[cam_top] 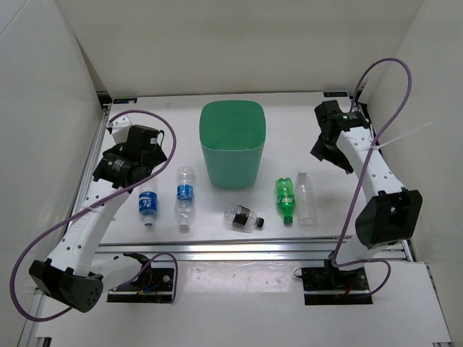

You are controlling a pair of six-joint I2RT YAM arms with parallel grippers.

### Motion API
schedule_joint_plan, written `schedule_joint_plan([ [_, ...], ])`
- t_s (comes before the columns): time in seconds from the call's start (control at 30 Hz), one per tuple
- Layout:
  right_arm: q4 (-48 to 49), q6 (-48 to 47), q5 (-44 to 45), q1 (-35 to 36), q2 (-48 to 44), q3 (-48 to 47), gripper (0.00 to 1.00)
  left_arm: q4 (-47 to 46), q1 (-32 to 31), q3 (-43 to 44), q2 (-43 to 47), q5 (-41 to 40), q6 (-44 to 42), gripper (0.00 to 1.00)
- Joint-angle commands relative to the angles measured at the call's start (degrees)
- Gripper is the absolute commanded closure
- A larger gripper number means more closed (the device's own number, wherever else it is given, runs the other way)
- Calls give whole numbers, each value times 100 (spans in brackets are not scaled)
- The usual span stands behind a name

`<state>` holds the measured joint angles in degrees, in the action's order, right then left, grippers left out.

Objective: Put the plastic bottles in the bin

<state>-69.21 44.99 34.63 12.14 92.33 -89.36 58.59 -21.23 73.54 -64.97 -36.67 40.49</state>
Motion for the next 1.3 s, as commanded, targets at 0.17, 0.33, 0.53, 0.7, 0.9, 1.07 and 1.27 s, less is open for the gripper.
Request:
schedule_joint_plan([
  [0.17, 1119, -1510, -2065, 218, -234, 481, 0, 30, -30, -164, 195, -122, -49, 0],
  [0.33, 1330, -1975, -2783, 218, 398, 481, 0, -172, -30, -296, 142, 327, -437, 0],
  [0.53, 1735, -2100, -3331, 218, 909, 674, 0, -172, -30, -296, 28, 196, -375, 0],
  [0.7, 1850, -1969, -2963, 218, 945, 1112, 0, -120, -30, -243, -77, -59, -375, 0],
  [0.9, 1920, -1705, -2786, 17, 672, 1649, 0, -58, -30, -296, -77, -60, -270, 0],
  [1.07, 2209, -1643, -2910, -150, 391, 2221, 0, -5, -30, -296, -130, -113, -217, 0],
  [1.27, 2324, -1590, -3059, -265, 452, 2538, 11, -5, -30, -296, -183, -113, -217, 0],
])
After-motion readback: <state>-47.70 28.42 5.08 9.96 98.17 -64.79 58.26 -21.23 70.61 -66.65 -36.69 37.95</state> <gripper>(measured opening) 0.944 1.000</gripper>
